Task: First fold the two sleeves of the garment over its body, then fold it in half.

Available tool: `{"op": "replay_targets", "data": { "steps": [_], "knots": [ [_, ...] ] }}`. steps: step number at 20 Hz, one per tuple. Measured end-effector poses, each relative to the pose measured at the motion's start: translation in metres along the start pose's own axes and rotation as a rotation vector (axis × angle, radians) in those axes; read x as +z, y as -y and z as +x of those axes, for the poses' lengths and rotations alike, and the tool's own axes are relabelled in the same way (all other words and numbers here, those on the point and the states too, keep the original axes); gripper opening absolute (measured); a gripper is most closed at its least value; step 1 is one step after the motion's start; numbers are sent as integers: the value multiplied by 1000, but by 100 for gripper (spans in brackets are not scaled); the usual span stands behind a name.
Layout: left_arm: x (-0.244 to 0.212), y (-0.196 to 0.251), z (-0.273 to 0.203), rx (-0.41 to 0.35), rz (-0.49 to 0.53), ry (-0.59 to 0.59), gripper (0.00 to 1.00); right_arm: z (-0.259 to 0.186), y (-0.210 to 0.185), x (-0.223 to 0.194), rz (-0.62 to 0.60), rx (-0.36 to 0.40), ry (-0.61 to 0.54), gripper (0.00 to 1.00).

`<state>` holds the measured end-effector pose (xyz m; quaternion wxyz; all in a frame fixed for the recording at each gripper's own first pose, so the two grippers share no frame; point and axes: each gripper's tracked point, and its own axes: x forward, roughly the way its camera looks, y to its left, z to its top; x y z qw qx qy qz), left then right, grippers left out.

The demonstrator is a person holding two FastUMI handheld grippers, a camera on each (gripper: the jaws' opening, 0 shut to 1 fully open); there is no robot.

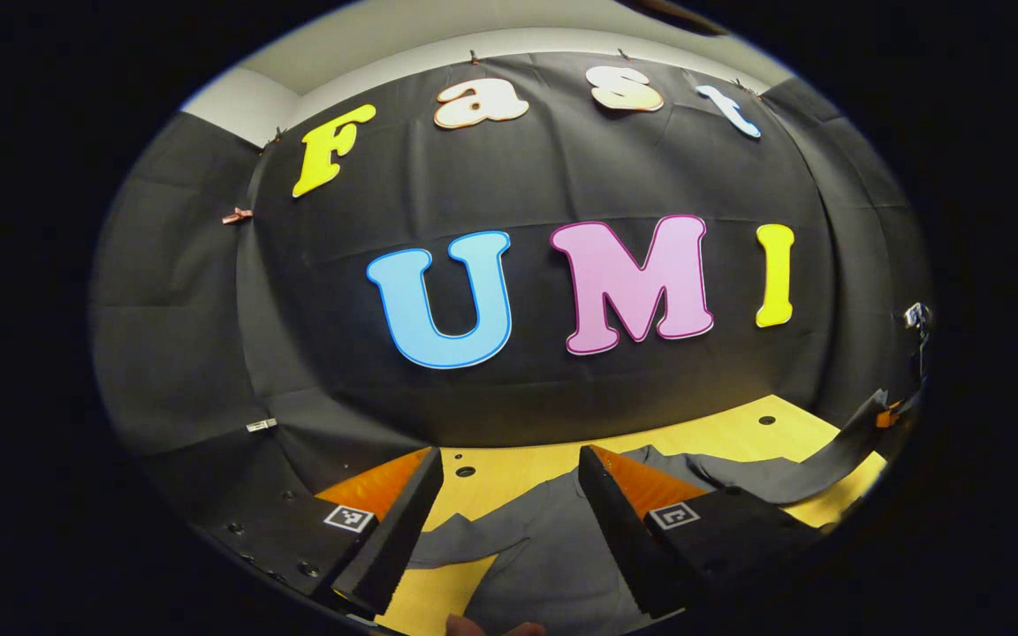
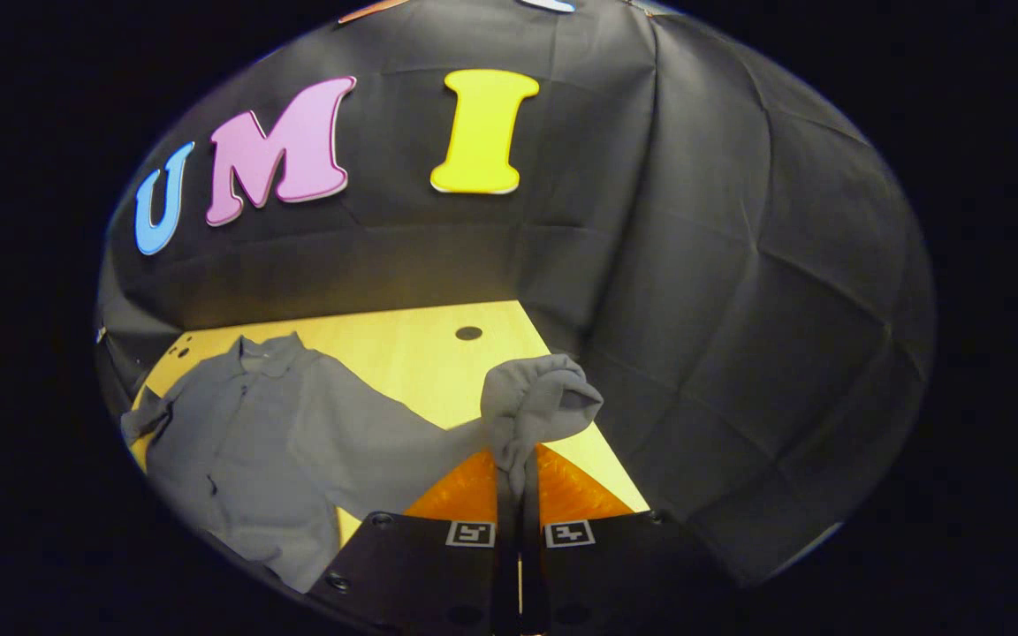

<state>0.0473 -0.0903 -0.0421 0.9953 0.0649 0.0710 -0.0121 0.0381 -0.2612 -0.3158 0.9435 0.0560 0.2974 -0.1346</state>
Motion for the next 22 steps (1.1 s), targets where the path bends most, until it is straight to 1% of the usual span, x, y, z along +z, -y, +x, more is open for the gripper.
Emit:
{"op": "replay_targets", "data": {
  "steps": [3, 5, 10, 13, 17, 19, 22],
  "knots": [
    [-10, -25, 4, -21, -17, 2, 97, -40, -41, 25, 22, 19, 54, 6],
    [-17, -46, 4, -23, -33, 9, 97, -59, -74, 44, 25, 50, 93, 6],
    [-37, -98, 6, -18, -35, 15, 97, -89, -175, 91, -1, 163, 169, 6],
    [-55, -130, 7, -2, -37, 13, 97, -96, -241, 106, -17, 241, 192, 6],
    [-83, -172, 7, 39, -61, -19, 97, -96, -325, 108, -50, 347, 184, 6],
    [-97, -191, 8, 54, -79, -38, 97, -95, -360, 105, -75, 383, 178, 6],
    [-117, -219, 14, 78, -69, -61, 99, -86, -402, 87, -131, 418, 148, 6]
  ]
}}
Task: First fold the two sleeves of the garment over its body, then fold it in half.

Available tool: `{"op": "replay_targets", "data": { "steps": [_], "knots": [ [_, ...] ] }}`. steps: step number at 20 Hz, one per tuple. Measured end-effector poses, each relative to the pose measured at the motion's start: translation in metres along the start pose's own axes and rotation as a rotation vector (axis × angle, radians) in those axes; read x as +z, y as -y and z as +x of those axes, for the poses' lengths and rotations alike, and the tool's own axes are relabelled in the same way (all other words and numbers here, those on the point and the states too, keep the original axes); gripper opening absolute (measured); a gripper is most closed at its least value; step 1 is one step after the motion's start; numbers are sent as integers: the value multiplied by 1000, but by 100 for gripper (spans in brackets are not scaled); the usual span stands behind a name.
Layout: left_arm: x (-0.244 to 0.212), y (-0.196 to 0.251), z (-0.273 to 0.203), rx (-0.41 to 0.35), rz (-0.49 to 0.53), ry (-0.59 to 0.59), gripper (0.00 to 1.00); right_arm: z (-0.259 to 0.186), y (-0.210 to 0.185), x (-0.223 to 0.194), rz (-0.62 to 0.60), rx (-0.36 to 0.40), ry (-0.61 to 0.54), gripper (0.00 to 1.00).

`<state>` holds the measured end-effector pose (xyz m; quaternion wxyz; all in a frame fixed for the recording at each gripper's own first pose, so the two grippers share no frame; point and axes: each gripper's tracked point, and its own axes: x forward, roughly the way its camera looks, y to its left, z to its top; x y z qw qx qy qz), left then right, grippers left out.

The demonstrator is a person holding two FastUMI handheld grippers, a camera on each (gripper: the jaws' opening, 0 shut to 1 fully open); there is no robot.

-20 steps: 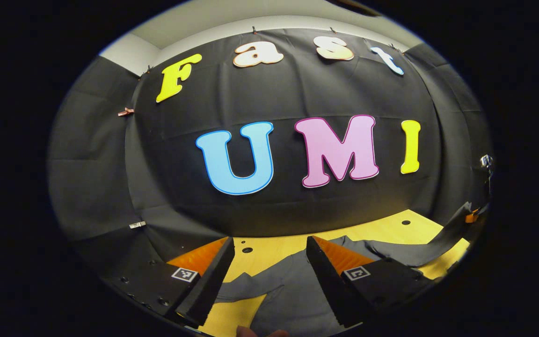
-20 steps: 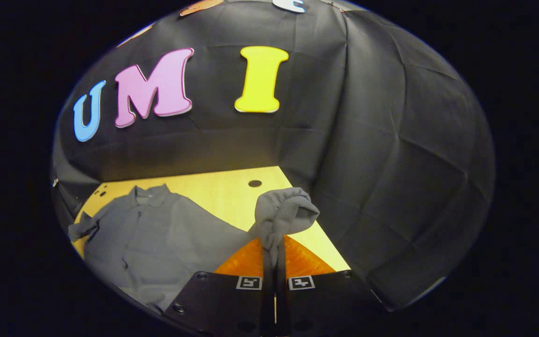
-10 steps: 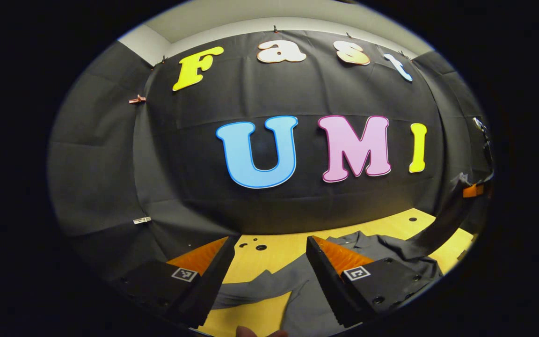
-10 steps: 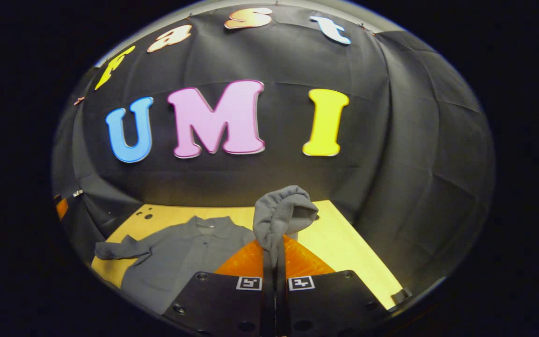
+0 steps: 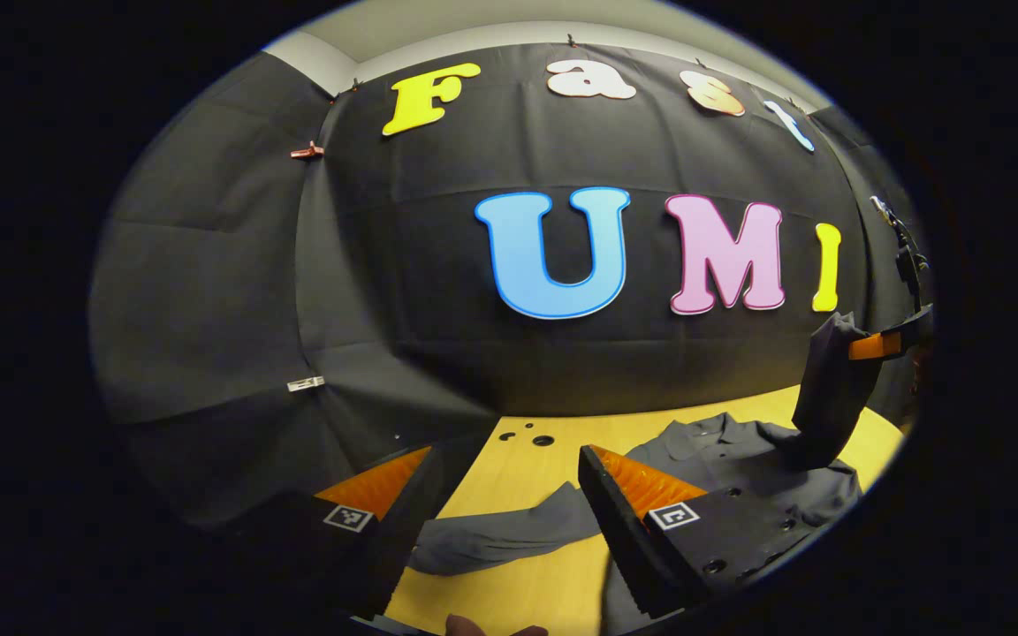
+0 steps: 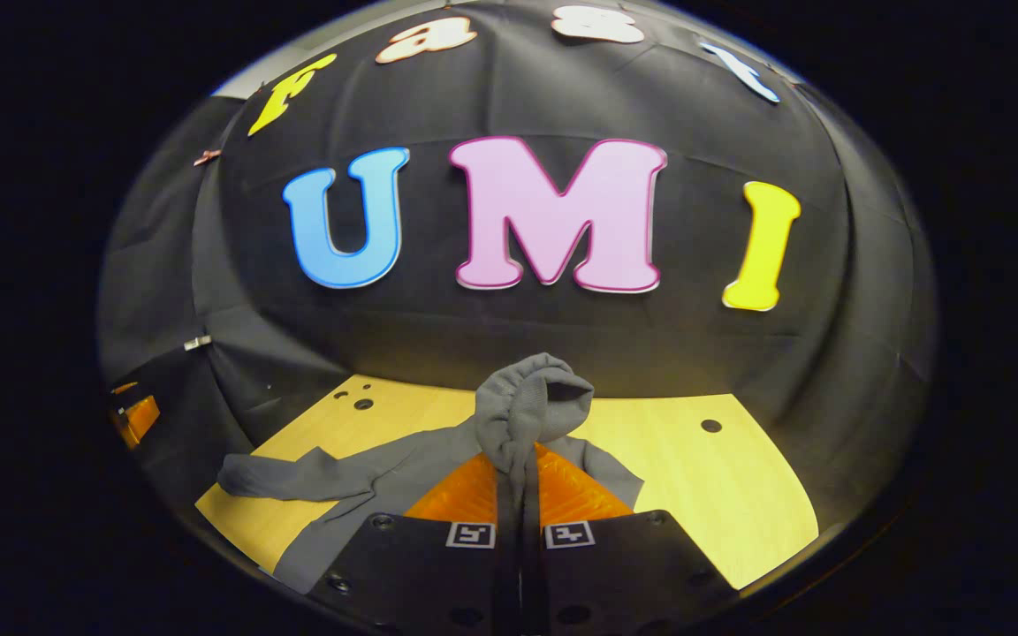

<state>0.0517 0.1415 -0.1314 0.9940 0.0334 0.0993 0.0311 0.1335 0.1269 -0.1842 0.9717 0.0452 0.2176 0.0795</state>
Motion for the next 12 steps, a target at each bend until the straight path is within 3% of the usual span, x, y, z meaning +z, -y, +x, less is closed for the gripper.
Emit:
{"op": "replay_targets", "data": {
  "steps": [6, 12],
  "knots": [
    [-48, -41, 34, 23, 15, -67, 97, 42, -49, -46, -64, 35, -96, 6],
    [-104, -68, 72, 40, 22, -137, 97, 78, -68, -100, -32, 4, -206, 6]
  ]
}}
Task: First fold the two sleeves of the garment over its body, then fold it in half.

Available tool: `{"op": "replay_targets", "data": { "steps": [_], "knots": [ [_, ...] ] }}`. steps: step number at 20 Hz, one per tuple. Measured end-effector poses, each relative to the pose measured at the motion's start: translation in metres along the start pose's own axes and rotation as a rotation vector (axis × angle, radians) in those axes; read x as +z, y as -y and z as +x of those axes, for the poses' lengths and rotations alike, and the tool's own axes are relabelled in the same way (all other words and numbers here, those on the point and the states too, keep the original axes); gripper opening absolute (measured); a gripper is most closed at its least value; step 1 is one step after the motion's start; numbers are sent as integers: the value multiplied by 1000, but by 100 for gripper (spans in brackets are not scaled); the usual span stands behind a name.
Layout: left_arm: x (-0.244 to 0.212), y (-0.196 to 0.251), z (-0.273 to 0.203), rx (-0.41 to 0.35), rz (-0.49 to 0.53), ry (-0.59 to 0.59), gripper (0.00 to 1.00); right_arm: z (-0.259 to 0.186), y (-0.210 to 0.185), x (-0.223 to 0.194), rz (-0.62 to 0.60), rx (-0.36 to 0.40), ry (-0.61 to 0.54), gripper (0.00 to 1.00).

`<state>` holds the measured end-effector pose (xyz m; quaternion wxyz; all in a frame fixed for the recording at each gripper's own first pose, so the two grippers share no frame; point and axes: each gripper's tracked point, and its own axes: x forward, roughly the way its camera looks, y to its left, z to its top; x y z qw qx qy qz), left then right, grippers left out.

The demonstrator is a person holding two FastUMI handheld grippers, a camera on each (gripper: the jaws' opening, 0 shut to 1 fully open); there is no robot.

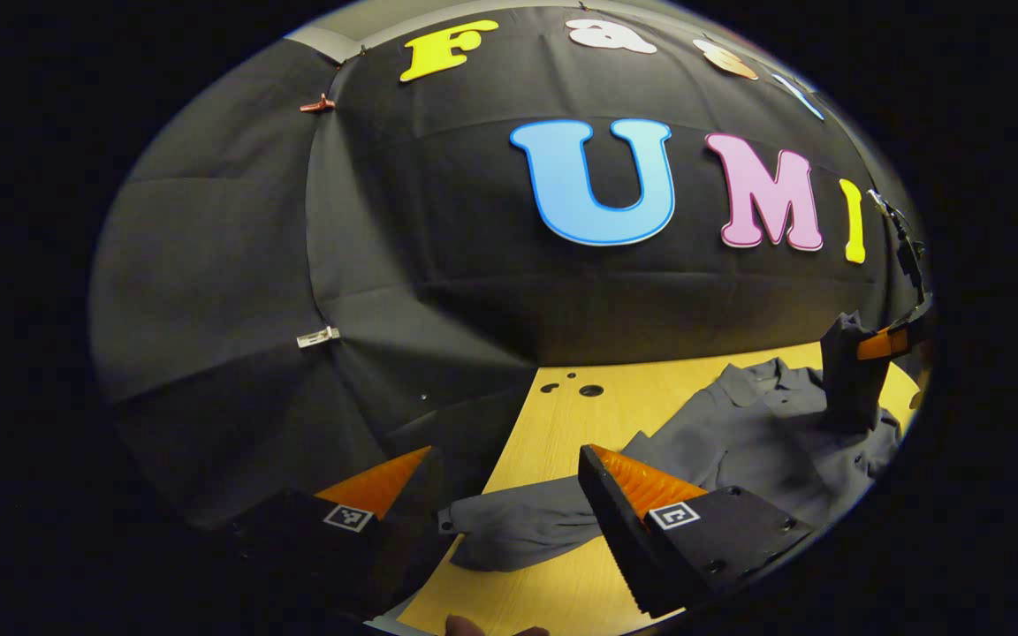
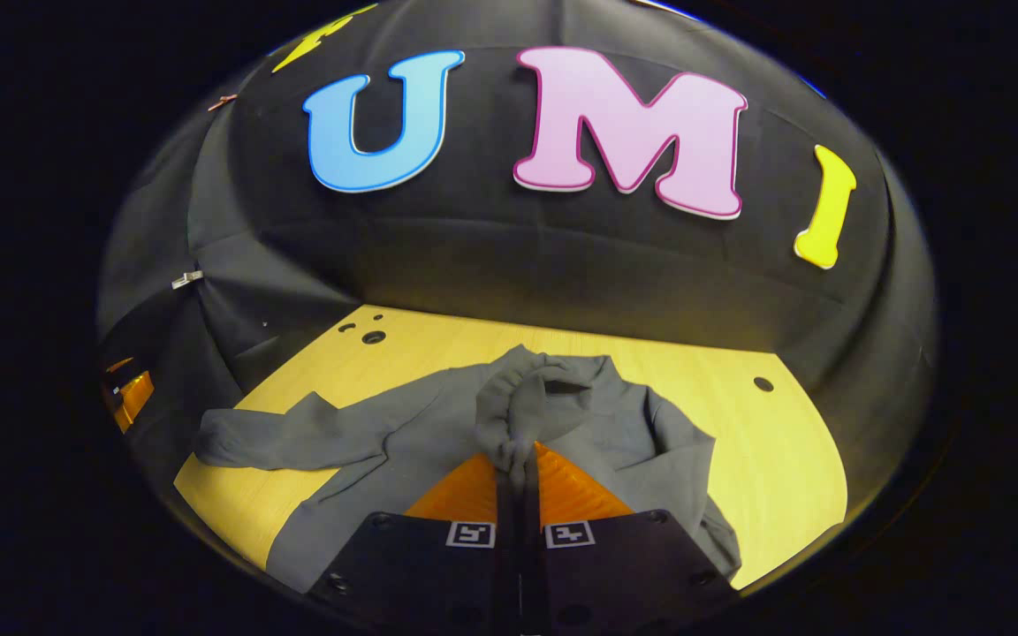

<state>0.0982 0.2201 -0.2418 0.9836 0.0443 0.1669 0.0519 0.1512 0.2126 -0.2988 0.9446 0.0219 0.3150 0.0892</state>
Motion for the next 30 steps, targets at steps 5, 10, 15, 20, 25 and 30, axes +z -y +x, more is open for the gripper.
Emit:
{"op": "replay_targets", "data": {
  "steps": [5, 10, 15, 20, 25, 30],
  "knots": [
    [-51, -15, 28, 30, -31, -80, 97, 27, -14, -47, 17, -6, -103, 6],
    [-88, -17, 44, 32, -42, -139, 97, 46, -42, -94, 16, 45, -215, 11],
    [-113, -16, 50, 30, -32, -190, 97, 53, -74, -125, 72, 109, -301, 20],
    [-128, -17, 59, 25, -36, -237, 99, 30, -94, -118, 154, 177, -273, 40],
    [-138, -12, 75, 10, -26, -271, 97, -8, -108, -111, 172, 285, -257, 72],
    [-161, -6, 83, -10, -36, -371, 96, -40, -57, -92, 233, 205, -201, 75]
  ]
}}
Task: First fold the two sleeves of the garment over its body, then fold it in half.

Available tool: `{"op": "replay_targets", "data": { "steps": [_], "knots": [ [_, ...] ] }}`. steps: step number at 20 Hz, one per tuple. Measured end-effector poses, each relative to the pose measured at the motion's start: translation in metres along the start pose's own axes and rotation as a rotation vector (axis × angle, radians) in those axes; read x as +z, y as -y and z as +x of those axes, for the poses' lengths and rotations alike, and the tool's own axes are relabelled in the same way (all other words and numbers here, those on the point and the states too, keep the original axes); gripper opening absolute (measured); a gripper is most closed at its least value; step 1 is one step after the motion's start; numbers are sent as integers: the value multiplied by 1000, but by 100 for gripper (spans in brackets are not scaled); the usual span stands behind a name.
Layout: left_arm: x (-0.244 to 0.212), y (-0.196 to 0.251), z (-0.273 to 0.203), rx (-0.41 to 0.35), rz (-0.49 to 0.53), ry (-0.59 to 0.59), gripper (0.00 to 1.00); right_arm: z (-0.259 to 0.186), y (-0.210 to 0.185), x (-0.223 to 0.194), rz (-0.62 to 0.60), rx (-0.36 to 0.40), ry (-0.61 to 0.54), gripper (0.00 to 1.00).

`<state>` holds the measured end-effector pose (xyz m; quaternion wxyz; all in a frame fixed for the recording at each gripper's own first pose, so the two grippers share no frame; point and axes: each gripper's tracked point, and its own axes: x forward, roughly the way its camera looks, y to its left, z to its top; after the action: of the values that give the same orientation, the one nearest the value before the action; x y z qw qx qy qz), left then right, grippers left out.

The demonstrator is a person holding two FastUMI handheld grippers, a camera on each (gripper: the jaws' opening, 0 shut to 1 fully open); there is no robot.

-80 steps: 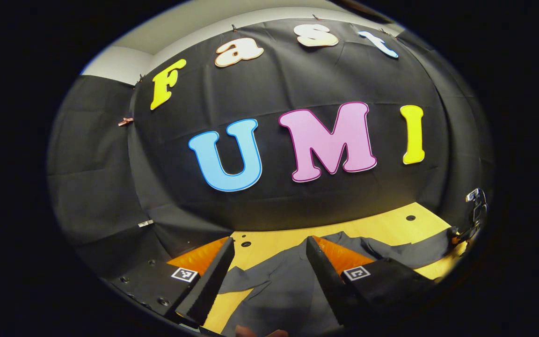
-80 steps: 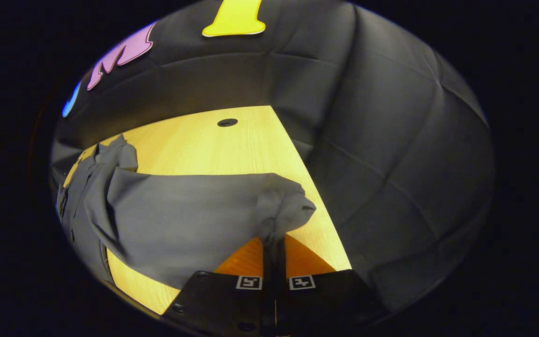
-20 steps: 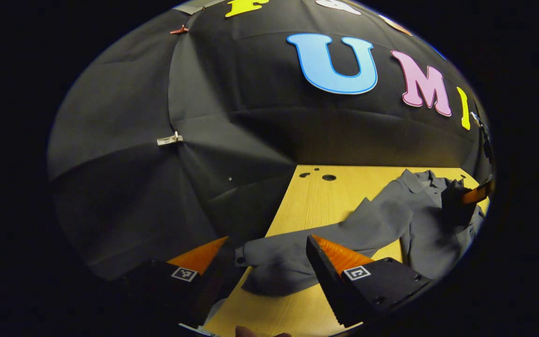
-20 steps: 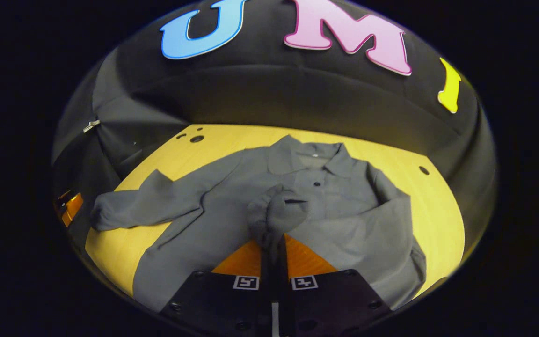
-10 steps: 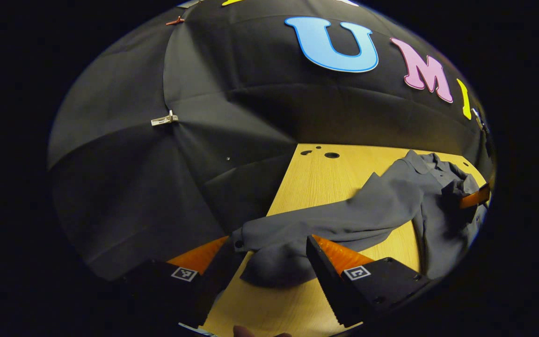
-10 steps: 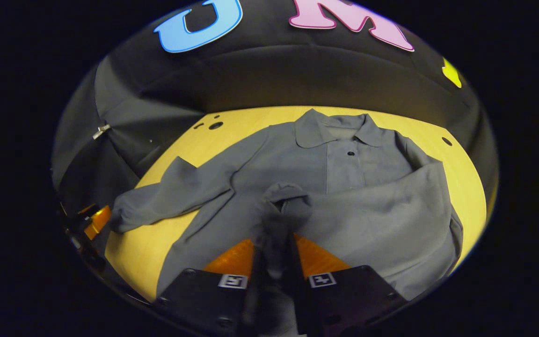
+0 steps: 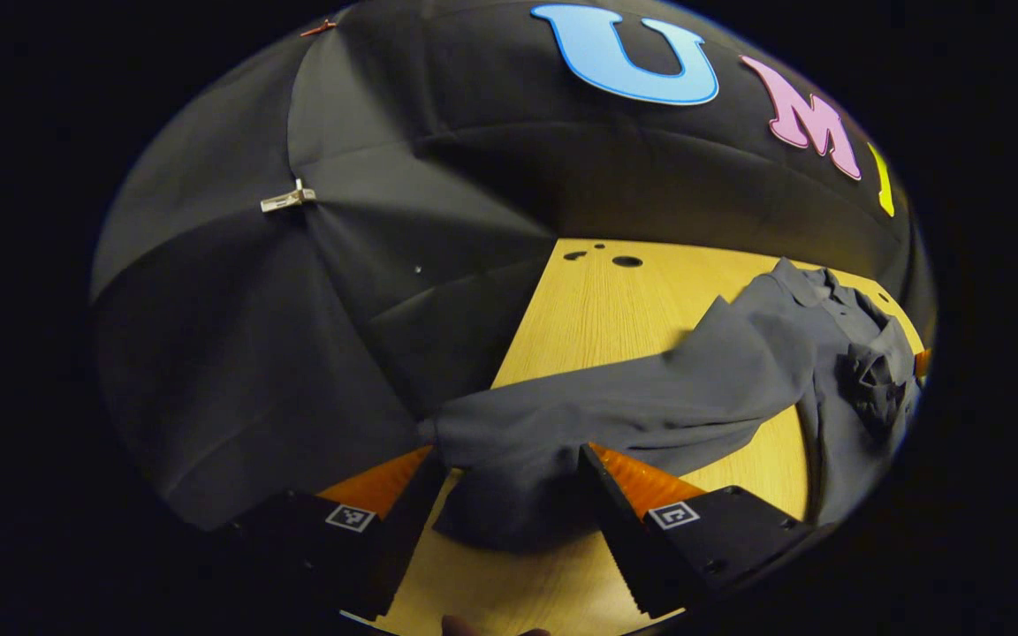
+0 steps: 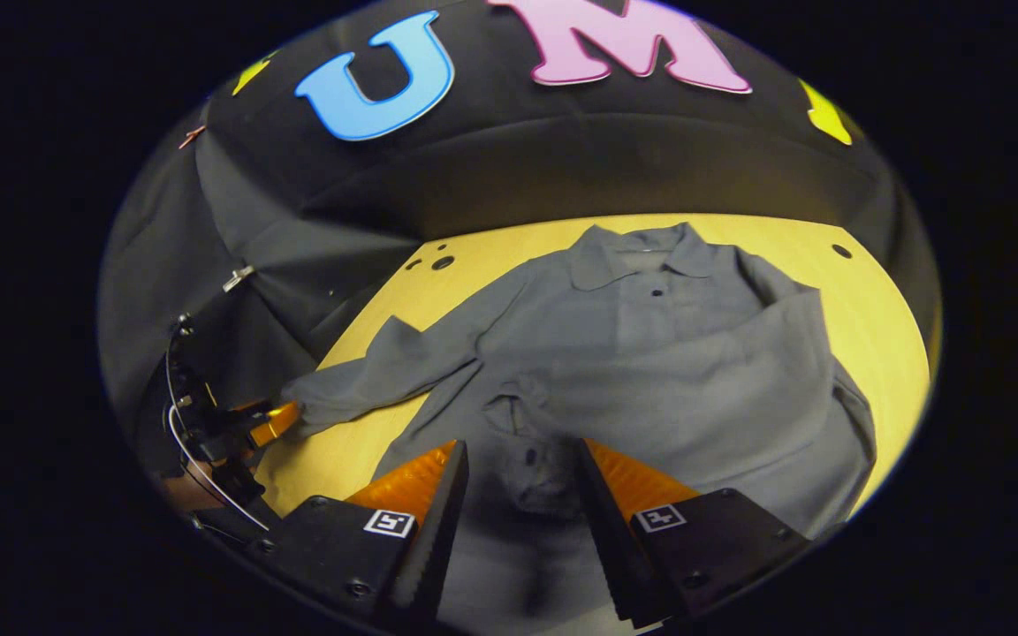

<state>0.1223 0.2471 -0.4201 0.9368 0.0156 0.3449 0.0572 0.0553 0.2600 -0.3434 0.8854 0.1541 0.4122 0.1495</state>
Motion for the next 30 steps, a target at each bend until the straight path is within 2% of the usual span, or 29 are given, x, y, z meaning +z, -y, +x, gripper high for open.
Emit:
{"op": "replay_targets", "data": {
  "steps": [3, 7, 10, 12, 15, 16, 23, 24, 25, 30],
  "knots": [
    [-14, 3, 8, 0, -6, -45, 88, -32, 24, 7, 39, -51, 52, 75],
    [-20, 5, 10, 0, -4, -65, 87, -75, 54, -5, 0, -108, 57, 75],
    [-21, 16, 15, -50, -57, -91, 83, -97, 70, -12, 6, -131, 57, 75],
    [-18, 15, 18, -47, -45, -98, 63, -109, 82, -16, 16, -145, 59, 75],
    [-14, 14, 17, -41, 9, -112, 12, -119, 98, -16, 34, -162, 71, 75],
    [-9, 14, 15, -31, 21, -112, 8, -123, 103, -16, 35, -165, 76, 75],
    [72, 38, -43, -30, 3, 84, 5, -145, 145, -4, 30, -196, 111, 75],
    [85, 45, -55, -38, -3, 114, 8, -146, 151, -4, 34, -198, 110, 75],
    [97, 54, -69, -48, -6, 144, 6, -147, 157, -3, 41, -195, 110, 75],
    [154, 106, -117, -88, -12, 261, 5, -151, 185, 2, 58, -199, 121, 75]
  ]
}}
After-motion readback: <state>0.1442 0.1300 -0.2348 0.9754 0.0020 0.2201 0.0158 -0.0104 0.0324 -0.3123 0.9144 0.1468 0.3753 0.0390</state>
